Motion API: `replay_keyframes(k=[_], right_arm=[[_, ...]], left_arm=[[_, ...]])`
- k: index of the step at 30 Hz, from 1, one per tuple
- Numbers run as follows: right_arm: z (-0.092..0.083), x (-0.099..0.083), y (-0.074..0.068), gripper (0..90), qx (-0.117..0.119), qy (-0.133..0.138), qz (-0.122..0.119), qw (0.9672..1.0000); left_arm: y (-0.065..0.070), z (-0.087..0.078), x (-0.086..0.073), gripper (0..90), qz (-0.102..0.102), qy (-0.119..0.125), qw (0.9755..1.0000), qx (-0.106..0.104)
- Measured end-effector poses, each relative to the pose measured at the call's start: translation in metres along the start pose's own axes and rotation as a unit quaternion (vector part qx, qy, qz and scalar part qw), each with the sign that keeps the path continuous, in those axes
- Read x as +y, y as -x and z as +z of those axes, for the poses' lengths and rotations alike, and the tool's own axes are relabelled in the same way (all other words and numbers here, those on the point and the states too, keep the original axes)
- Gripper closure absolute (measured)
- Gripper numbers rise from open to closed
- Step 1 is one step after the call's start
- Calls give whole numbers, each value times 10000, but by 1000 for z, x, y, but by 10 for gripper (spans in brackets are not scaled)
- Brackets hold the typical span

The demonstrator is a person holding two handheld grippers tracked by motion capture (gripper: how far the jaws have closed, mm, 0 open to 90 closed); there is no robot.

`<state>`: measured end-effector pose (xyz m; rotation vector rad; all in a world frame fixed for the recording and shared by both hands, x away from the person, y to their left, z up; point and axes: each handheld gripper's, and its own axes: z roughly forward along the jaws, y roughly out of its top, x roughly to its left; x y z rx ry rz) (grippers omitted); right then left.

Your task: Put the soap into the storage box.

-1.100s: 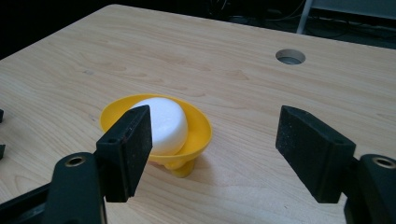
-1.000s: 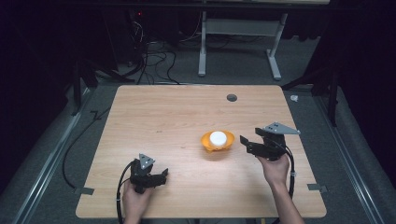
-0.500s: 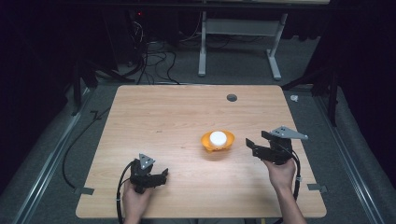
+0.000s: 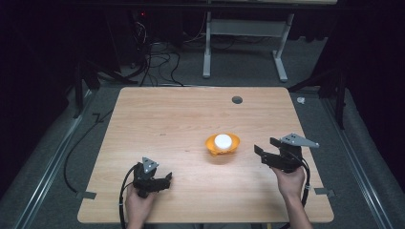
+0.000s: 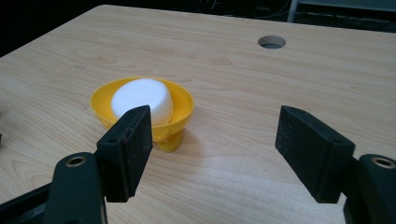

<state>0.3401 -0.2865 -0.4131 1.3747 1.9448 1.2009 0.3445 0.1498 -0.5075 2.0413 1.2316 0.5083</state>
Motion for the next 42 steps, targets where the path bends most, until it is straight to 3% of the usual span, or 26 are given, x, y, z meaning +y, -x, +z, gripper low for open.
replay_keyframes(k=[23,42], right_arm=[[-5,-24,2,281,-40,-72,139,9999],[3,-42,-2,281,7,-239,213,9995]], left_arm=[[0,0,0,149,0,0,10000,-2],[0,0,0,149,-2,0,10000,-4]])
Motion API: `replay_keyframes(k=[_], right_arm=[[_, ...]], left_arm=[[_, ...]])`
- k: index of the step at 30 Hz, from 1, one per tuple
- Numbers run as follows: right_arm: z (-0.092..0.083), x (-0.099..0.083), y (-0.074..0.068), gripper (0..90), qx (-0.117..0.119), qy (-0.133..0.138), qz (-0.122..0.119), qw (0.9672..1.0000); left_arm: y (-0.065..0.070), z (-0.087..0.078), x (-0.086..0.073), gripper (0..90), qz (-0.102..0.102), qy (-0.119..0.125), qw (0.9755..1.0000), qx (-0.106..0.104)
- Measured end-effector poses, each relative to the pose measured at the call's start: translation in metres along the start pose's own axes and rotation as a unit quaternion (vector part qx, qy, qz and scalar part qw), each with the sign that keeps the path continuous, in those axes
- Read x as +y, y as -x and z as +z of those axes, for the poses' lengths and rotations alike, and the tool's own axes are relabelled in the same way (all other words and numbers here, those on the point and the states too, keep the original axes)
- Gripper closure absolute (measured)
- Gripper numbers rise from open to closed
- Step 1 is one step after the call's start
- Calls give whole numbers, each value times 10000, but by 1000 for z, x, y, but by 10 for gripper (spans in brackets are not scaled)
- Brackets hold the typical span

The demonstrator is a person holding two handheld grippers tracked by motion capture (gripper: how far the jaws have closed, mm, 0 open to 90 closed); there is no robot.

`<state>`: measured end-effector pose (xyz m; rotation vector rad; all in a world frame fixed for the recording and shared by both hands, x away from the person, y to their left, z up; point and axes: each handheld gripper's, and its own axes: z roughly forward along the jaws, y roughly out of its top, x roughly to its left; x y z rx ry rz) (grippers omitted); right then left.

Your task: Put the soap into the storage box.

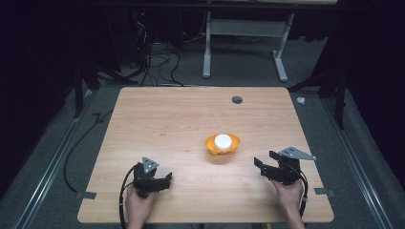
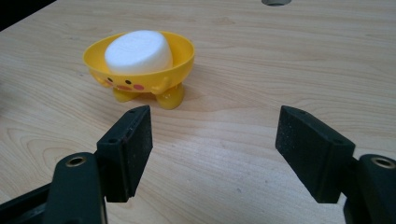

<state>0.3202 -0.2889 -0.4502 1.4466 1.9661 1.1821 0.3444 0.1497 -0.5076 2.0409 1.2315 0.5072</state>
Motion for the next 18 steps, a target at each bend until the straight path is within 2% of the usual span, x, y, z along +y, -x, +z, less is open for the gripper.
replay_keyframes(k=[13,18], right_arm=[[6,-9,-3,280,30,-98,-16,9999],[10,-14,-6,281,62,-153,48,9999]], left_arm=[[0,0,0,150,-1,0,10000,0],[0,0,0,149,-1,1,10000,0]])
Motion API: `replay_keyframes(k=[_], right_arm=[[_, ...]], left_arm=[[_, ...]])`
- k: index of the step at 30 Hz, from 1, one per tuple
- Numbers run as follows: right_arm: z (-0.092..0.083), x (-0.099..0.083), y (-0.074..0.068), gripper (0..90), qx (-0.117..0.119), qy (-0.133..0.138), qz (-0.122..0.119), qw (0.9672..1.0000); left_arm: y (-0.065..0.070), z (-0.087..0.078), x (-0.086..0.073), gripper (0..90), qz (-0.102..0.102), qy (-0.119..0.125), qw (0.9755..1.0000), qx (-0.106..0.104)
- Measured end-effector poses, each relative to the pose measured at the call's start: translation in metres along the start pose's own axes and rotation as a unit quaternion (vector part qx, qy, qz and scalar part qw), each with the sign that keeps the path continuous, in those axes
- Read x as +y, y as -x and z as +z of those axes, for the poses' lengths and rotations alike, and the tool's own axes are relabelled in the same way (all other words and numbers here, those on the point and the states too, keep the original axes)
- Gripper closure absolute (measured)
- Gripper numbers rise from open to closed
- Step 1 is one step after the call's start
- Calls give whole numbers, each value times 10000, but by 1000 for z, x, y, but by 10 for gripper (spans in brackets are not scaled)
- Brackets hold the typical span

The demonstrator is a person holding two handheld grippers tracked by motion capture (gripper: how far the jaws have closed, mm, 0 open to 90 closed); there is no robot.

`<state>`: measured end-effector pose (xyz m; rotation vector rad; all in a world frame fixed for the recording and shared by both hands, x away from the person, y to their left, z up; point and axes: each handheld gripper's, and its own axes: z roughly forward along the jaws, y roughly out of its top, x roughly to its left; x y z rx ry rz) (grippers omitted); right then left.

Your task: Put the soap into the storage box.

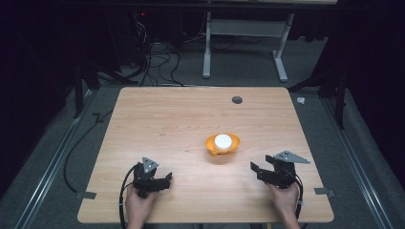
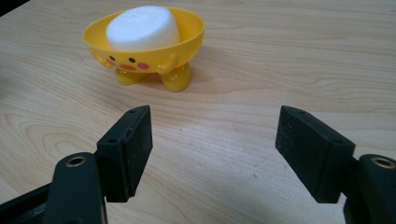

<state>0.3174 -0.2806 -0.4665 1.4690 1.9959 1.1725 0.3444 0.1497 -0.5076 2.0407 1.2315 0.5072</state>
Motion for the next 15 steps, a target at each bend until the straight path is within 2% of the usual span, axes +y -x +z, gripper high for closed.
replay_keyframes(k=[2,15], right_arm=[[2,-2,0,281,17,-21,-44,10000],[8,-9,-3,282,77,-134,34,9999]], left_arm=[[0,0,0,150,0,-1,10000,0],[0,0,0,149,-2,1,10000,1]])
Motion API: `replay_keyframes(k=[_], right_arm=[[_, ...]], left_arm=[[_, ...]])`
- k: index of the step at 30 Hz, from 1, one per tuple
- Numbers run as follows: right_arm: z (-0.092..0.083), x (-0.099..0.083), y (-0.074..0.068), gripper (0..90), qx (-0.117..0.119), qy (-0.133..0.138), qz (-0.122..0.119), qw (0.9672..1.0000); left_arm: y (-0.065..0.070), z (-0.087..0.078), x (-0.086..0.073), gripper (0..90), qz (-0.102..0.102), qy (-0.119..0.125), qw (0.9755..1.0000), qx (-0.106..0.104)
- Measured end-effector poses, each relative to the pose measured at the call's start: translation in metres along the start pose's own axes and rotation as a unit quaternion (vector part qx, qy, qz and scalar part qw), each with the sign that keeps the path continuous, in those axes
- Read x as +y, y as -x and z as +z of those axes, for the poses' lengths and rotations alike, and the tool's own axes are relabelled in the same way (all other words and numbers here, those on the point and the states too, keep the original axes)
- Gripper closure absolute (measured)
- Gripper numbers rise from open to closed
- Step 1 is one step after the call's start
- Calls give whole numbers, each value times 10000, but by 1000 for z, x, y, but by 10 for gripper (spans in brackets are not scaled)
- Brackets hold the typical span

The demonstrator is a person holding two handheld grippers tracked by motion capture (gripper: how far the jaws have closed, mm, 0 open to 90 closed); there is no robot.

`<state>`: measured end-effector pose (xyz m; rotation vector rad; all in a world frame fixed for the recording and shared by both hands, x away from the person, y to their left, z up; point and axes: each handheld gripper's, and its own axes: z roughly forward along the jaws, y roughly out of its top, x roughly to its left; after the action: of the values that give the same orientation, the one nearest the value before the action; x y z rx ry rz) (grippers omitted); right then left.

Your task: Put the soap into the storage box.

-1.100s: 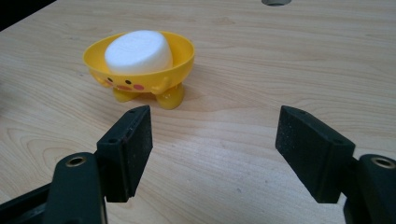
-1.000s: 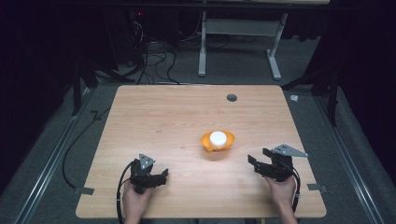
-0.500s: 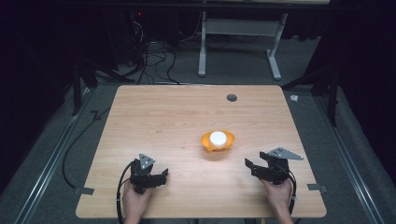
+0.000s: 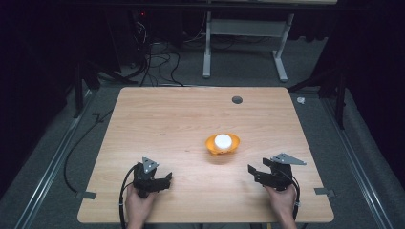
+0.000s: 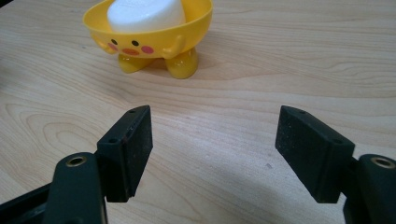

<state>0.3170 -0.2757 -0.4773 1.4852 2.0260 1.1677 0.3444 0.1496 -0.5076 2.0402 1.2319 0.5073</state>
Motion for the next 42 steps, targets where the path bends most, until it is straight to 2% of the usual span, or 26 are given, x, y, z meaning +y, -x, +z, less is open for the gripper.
replay_keyframes(k=[12,15,29,42], right_arm=[[10,-4,1,284,-21,-147,23,9999],[12,-5,0,284,-53,-183,-57,9998],[21,-11,-2,285,-152,-403,-124,9990],[26,-12,-5,289,-376,-520,-261,9976]], left_arm=[[0,0,0,150,2,-2,10000,0],[0,0,0,149,1,-1,10000,0],[0,0,0,149,2,-2,10000,0],[0,0,0,149,1,-1,10000,0]])
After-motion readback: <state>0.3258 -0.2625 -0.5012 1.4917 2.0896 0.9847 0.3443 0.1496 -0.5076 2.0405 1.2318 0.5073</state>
